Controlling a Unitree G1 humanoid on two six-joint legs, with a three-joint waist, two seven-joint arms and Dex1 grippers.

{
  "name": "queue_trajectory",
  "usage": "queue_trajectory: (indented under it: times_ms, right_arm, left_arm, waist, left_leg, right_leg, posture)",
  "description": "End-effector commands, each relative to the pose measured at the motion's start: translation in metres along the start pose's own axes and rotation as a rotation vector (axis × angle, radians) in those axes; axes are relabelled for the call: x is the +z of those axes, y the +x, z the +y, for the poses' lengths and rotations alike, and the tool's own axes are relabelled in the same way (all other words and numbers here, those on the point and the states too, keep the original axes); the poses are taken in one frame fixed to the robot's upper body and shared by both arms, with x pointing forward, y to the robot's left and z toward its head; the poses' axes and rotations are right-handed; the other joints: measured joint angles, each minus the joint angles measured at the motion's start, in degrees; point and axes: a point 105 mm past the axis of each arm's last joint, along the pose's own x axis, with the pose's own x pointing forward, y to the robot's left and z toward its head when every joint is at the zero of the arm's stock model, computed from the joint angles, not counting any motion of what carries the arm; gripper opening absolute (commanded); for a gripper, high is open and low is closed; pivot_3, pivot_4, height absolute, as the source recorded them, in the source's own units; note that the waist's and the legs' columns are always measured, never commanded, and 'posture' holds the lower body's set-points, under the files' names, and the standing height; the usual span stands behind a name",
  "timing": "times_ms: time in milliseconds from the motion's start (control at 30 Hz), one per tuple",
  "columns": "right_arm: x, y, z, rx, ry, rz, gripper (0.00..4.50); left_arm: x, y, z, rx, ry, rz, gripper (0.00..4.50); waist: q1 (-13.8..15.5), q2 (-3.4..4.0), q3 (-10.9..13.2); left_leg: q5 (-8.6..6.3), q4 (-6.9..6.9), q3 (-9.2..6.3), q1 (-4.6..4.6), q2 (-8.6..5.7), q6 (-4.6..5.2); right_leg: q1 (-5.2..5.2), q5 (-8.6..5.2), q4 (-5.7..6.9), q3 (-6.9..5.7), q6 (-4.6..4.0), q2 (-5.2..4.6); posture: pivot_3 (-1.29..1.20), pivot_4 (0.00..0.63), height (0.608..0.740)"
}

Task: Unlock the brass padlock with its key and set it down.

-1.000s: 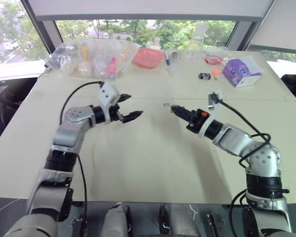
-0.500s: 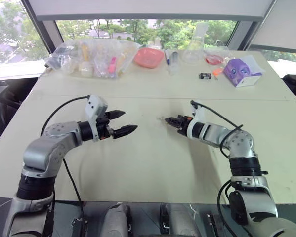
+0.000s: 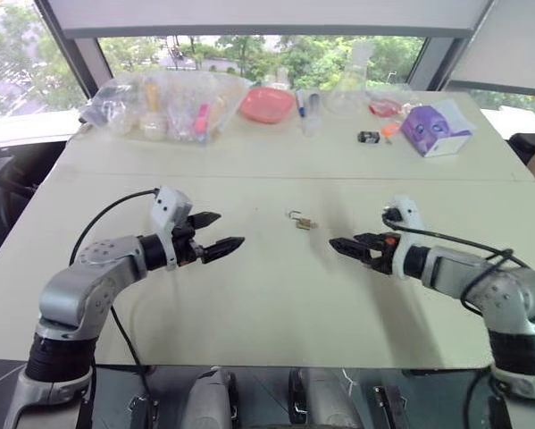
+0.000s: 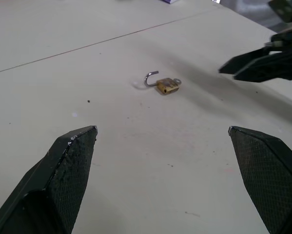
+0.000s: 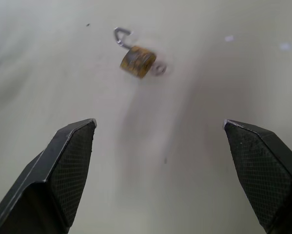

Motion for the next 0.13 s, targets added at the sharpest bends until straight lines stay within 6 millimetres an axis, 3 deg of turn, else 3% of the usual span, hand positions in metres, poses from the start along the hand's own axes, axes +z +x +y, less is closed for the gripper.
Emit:
queue_trajectory:
  times_ms: [33, 133]
  right_arm:
    - [0.0195, -0.0249, 0.0138, 0.038, -0.125, -0.146, 4.3]
    - [0.0162, -0.0321, 0.0179, 0.037, -0.167, -0.184, 4.3]
  left_arm:
    - [0.0042, -0.0066, -0.0021, 0.027, -0.005, -0.034, 4.5]
    - [0.002, -0.0077, 0.0004, 0.071, -0.01, -0.06, 4.5]
  waist:
    - [0.2, 0.01, 0.0]
    - [0.2, 0.01, 0.0]
  left_leg:
    - [0.0, -0.01, -0.03, -0.01, 0.0, 0.0]
    - [0.0, -0.03, -0.06, 0.02, 0.0, -0.01]
  right_leg:
    - [0.0, 0.0, 0.0, 0.0, 0.0, 0.01]
    - [0.03, -0.01, 0.0, 0.0, -0.01, 0.03]
  posture:
    - [0.0, 0.15, 0.739]
    - [0.0, 0.15, 0.739]
